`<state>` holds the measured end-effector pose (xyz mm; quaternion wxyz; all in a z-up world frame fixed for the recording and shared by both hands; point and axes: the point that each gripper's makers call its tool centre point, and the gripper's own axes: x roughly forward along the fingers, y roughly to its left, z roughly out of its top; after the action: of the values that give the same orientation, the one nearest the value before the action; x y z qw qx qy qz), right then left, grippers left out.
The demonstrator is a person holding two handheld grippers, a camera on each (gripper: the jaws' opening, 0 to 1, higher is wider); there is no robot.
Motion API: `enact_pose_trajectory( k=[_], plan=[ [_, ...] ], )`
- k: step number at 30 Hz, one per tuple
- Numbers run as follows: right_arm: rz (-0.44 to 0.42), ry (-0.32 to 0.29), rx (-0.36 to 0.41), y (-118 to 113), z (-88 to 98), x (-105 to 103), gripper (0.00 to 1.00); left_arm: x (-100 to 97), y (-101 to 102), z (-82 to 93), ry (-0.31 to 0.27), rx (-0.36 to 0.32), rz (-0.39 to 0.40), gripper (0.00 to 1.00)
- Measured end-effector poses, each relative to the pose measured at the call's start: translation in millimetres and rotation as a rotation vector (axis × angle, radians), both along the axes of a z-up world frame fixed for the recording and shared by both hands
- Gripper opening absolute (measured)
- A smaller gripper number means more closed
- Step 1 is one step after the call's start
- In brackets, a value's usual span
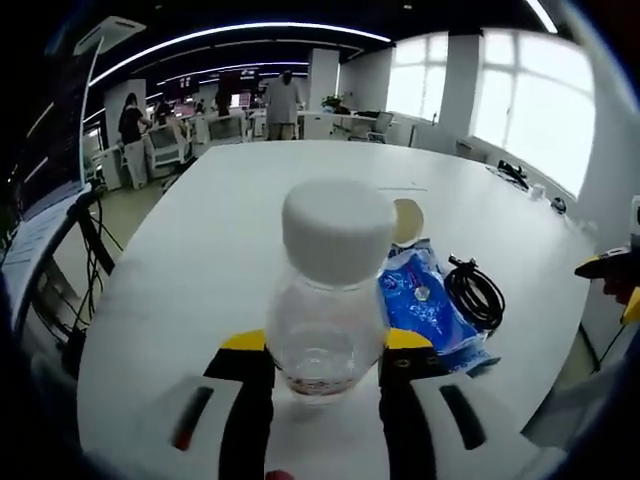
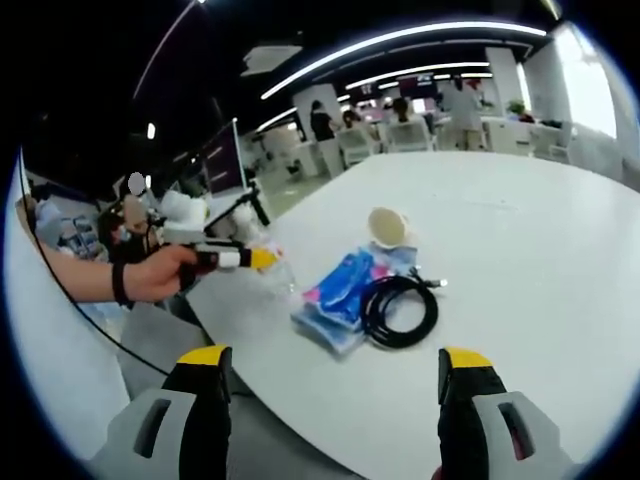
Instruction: Arrange the tabletop items into an orderly group along one side of the table until the central work area is clear of visible clutter.
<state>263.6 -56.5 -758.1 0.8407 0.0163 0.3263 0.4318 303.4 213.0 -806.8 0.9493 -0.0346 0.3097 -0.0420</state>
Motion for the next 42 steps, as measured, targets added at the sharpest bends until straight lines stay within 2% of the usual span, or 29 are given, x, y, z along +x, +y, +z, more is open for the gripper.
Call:
enact_pose_trajectory(
  k=[17,29,35,36,42],
  plan=[
    [-0.005,0.003,0.001,8,2.9,1,0.86,2.7,20,7.4,0.012,-0.024,0.017,0.38],
    [-0.028,0.014,-0.008,4,-0.9,4,0.86,31.9,41,13.4,-0.005,-0.019,0.016,0.38],
    [-0.050,0.020,-0.012,0,-2.6,5,0.86,54.7,59,19.3,-0.021,-0.016,0.031,0.38],
    [-0.052,0.021,-0.013,0,-2.8,5,0.86,53.9,57,21.7,-0.023,-0.015,0.031,0.38],
    [-0.073,0.025,-0.019,-5,-4.5,6,0.86,78.5,68,27.6,-0.036,-0.014,0.042,0.38]
  ],
)
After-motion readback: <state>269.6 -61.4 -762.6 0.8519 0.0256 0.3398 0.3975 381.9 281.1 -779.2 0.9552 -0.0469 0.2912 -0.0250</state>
